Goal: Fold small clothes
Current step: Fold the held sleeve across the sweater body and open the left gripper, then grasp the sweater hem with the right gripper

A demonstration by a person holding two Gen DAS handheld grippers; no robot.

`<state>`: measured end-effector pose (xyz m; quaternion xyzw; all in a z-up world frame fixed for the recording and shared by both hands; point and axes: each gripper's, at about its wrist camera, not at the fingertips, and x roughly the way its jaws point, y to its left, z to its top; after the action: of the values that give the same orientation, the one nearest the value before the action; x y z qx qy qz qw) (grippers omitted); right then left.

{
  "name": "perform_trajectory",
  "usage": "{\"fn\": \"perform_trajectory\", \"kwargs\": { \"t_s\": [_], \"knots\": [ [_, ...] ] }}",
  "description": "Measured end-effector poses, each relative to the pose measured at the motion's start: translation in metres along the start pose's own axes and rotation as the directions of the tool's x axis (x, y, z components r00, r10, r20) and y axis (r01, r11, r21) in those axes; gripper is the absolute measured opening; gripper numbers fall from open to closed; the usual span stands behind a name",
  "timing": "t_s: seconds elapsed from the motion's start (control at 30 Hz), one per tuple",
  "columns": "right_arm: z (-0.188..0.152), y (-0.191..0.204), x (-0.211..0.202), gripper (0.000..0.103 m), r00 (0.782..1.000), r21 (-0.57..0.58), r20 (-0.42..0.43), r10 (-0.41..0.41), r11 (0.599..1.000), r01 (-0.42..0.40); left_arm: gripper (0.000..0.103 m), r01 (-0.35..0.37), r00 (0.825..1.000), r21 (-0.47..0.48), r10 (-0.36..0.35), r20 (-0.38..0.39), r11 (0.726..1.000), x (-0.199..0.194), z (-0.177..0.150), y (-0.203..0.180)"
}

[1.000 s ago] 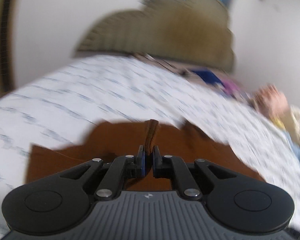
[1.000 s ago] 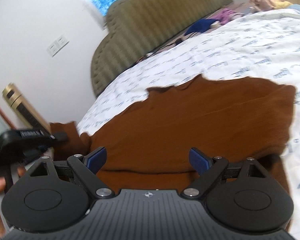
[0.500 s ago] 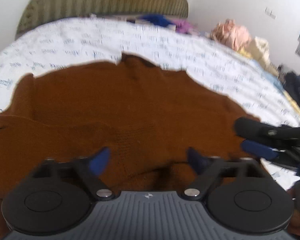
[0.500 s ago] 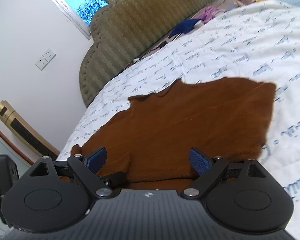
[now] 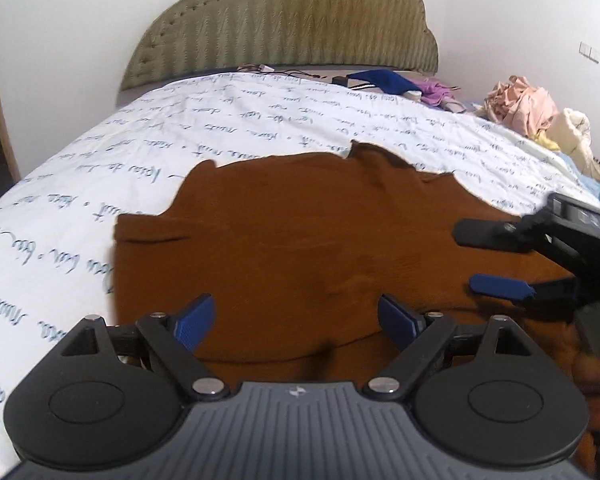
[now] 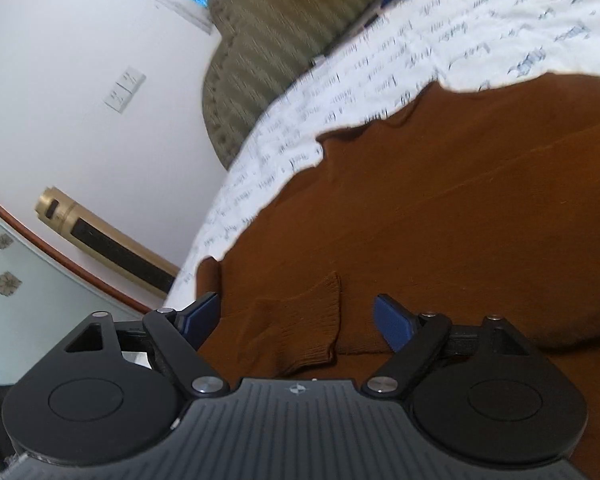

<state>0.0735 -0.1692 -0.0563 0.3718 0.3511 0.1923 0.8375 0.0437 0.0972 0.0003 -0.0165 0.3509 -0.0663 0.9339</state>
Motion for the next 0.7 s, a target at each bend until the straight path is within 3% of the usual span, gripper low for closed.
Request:
{"fn": "perform_trajectory", "kwargs": {
  "t_s": [0.1,0.23,0.37,0.5,0.63,0.7],
  "knots": [
    [-0.002,0.000,0.016,0.076,0.996,0.038,-0.067,0.056,0.998,-0.054,0.089,-0.013,1.000,0.025,0.013,0.007,1.000,-0.004,-0.006,0.003],
    [-0.008,0.001,0.032,0.074,0.995,0.043,-0.092,0.046,0.998,-0.042,0.089,-0.025,1.000,0.115,0.024,0.009,0.993,-0.003,-0.015,-0.005],
    [-0.003,0.000,0.039,0.060,0.997,0.081,-0.071,0.041,0.996,-0.035,0.089,-0.040,0.999,0.195,0.038,0.014,0.980,-0.003,-0.024,-0.014],
    [0.004,-0.007,0.027,0.059,0.999,0.085,0.023,-0.026,0.996,0.024,0.089,-0.031,0.999,0.210,0.029,0.016,0.977,-0.003,-0.025,-0.015],
    [-0.005,-0.005,0.038,0.060,0.990,0.065,-0.116,0.084,0.995,-0.077,0.089,-0.030,1.000,0.191,0.030,0.003,0.981,0.002,-0.023,-0.013],
    [-0.008,0.001,0.043,0.059,0.985,0.055,-0.136,0.106,0.994,-0.099,0.089,-0.022,1.000,0.170,0.024,-0.009,0.985,0.004,-0.023,-0.012]
  ]
}}
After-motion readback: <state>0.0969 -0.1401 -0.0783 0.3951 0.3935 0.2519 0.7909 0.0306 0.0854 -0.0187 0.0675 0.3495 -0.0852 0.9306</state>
